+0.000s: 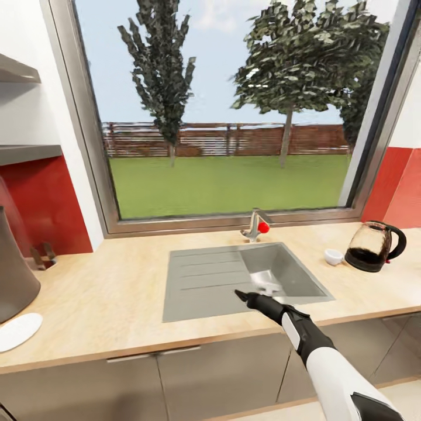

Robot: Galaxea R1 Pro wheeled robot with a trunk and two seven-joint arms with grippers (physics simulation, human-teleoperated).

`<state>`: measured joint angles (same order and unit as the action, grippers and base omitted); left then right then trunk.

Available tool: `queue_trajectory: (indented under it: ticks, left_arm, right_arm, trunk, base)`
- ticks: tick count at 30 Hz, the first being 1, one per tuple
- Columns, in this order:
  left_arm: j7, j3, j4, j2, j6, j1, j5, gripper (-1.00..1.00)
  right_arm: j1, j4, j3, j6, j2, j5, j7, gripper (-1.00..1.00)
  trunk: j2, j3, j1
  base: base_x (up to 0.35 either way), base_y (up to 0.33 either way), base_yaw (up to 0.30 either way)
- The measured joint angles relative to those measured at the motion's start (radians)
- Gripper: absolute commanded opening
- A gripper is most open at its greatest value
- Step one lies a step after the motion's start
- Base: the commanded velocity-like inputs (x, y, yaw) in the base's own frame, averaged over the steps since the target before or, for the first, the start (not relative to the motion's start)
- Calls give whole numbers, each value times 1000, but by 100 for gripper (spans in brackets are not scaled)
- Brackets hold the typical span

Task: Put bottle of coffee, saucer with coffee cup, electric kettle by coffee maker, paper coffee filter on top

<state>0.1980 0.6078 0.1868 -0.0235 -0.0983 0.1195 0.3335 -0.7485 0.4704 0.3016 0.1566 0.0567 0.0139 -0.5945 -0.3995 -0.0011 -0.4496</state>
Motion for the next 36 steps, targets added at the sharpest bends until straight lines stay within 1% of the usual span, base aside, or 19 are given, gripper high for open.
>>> queue_trajectory:
  ticks: [1,3,4,5,7,10,13,14,17,21,27,30,31,36]
  left_arm:
    - [0,0,0,0,0,0,0,100]
    - [0,0,0,0,0,0,0,100]
    - [0,0,0,0,0,0,0,100]
    - [0,0,1,0,0,0,0,100]
    - [0,0,0,0,0,0,0,100]
    - [0,-1,2,0,0,0,0,100]
    - [0,-1,2,0,0,0,0,100]
    - [0,-1,1,0,0,0,1,100]
    - [0,-2,1,0,0,0,1,100]
    - [0,-2,0,0,0,0,1,100]
    - [0,-2,1,0,0,0,1,100]
    - [0,-2,2,0,0,0,1,100]
    - [0,-2,2,0,0,0,1,100]
    - [0,-2,2,0,0,0,1,100]
  right_arm:
    - [0,2,1,0,-5,0,-1,100]
    - [0,16,1,0,-28,-1,-2,100]
    - [0,30,1,0,-44,-1,-2,100]
    - [0,56,1,0,-66,-1,-2,100]
    - [0,100,2,1,-94,-2,-5,100]
    - [0,149,2,1,-110,0,-6,100]
    - [0,166,2,1,-114,2,-7,100]
    - [0,178,1,-1,-120,3,-13,100]
    - [0,184,1,-3,-124,4,-19,100]
    - [1,185,0,-5,-125,5,-20,100]
    - [0,185,0,-43,-125,7,-18,100]
    - [0,207,-1,-44,-124,6,-17,100]
    - [0,237,-1,-41,-123,5,-17,100]
    - [1,244,-1,-43,-123,6,-17,100]
  trunk:
    - [0,0,0]
    - [0,0,0]
    - [0,0,0]
    - [0,0,0]
    - [0,0,0]
    - [0,0,0]
    - [0,0,0]
    - [0,0,0]
    - [0,0,0]
    - [0,0,0]
    - [0,0,0]
    - [0,0,0]
    - [0,0,0]
    - [0,0,0]
  base:
    - [0,-195,-13]
    - [0,-102,-7]
    - [0,-41,-3]
    - [0,-26,-2]
    - [0,-11,-1]
    - [0,-3,0]
    - [17,-2,0]
    - [73,-65,0]
    - [90,-172,0]
    - [44,-255,0]
    - [5,-274,0]
    - [0,-276,0]
    - [0,-276,0]
    - [0,-276,0]
